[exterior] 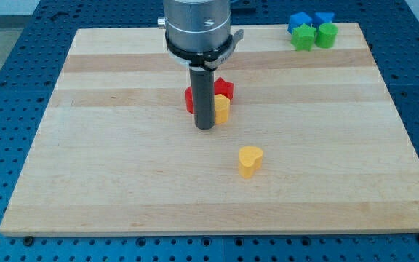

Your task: Nudge yellow heart a bit up

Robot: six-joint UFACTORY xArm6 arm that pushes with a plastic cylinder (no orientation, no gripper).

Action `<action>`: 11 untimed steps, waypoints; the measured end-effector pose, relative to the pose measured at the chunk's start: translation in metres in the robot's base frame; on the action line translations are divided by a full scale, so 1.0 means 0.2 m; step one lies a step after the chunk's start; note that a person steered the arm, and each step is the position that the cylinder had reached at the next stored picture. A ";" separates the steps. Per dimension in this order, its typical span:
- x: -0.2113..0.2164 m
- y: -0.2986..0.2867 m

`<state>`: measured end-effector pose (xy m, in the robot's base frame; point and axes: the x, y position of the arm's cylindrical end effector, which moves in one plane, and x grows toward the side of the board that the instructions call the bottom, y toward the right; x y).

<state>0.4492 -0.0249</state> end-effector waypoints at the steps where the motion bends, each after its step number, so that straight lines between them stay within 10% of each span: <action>1: 0.02 -0.03; 6: 0.58 0.03; 11: 0.45 0.33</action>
